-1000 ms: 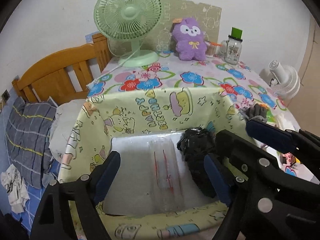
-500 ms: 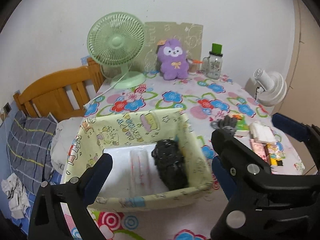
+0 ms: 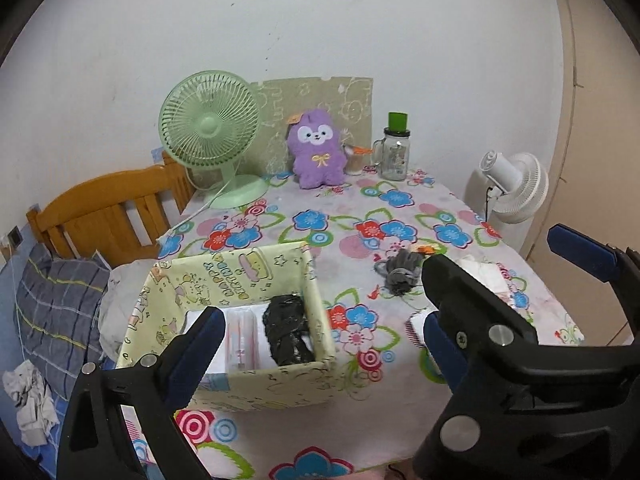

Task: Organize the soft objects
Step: 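Move both open tools back over the remaining items on the table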

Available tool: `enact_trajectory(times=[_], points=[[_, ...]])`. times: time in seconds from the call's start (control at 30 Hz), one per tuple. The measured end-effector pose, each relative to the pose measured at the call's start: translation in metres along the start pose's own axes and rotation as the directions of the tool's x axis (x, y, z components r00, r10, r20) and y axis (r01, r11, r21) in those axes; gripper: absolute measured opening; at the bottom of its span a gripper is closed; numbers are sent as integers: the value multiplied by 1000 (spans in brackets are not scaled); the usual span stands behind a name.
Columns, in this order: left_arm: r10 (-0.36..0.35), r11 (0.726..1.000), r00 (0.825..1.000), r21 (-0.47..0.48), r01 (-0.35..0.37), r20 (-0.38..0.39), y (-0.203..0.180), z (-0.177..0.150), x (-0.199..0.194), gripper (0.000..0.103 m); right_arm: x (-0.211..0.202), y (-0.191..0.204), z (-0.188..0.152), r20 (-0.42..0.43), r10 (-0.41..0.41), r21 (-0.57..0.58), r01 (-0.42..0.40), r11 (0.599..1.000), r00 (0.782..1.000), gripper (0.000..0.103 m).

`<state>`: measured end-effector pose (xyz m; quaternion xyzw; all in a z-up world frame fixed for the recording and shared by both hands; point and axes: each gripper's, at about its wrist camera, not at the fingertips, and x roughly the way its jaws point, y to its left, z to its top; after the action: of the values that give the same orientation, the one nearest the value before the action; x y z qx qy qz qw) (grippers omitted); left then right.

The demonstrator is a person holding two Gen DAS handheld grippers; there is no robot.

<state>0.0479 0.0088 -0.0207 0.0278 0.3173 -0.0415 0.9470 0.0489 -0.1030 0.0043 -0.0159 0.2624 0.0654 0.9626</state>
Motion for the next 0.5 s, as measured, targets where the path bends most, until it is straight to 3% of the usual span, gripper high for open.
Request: enact_trajectory(times=[0.5], points=[[-29, 1000, 998, 4, 29, 59, -37, -4, -24, 101, -33, -32, -8, 36, -35, 27, 34, 999, 999, 103]])
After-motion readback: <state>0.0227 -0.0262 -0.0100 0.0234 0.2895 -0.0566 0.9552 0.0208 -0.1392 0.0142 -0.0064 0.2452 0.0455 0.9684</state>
